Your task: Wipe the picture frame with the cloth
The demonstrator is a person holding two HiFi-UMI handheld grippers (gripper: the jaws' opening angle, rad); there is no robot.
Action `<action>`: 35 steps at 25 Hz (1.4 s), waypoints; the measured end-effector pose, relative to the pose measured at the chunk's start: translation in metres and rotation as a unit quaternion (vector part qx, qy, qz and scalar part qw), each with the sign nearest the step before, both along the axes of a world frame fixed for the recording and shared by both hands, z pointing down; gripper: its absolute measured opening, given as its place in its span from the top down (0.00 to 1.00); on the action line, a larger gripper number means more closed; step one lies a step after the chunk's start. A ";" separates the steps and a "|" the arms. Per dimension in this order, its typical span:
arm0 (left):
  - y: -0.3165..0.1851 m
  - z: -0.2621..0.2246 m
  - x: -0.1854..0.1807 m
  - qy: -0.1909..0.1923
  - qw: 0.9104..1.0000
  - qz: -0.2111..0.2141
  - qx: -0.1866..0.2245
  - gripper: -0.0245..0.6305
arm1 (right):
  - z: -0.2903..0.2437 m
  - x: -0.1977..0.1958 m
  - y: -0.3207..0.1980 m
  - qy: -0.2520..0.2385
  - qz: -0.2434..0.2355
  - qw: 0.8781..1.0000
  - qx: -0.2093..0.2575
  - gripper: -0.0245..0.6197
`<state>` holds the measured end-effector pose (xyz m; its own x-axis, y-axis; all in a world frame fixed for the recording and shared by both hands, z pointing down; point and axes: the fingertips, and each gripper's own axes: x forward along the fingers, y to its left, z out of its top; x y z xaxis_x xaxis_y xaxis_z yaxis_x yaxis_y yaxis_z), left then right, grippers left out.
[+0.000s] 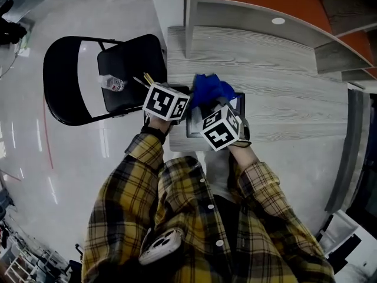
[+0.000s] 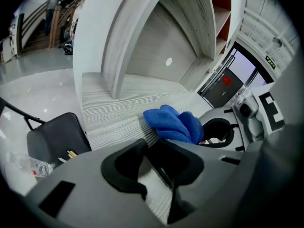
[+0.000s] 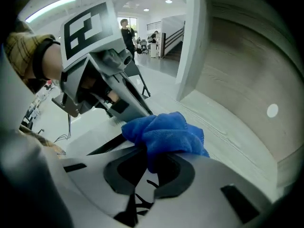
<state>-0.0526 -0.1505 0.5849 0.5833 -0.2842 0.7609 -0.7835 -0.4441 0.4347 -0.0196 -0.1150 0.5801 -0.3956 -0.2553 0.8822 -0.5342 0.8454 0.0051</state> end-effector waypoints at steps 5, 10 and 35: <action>-0.001 0.001 -0.001 0.007 1.000 -0.005 -0.001 0.79 | 0.002 -0.005 0.024 -0.013 -0.013 0.998 -0.067 0.90; -0.001 0.001 -0.001 0.010 1.000 -0.005 -0.003 0.79 | 0.006 -0.009 0.054 -0.026 -0.022 0.992 -0.118 0.90; -0.001 -0.002 -0.002 0.016 1.000 -0.018 0.002 0.79 | -0.049 0.011 0.119 -0.127 0.009 0.974 -0.188 0.90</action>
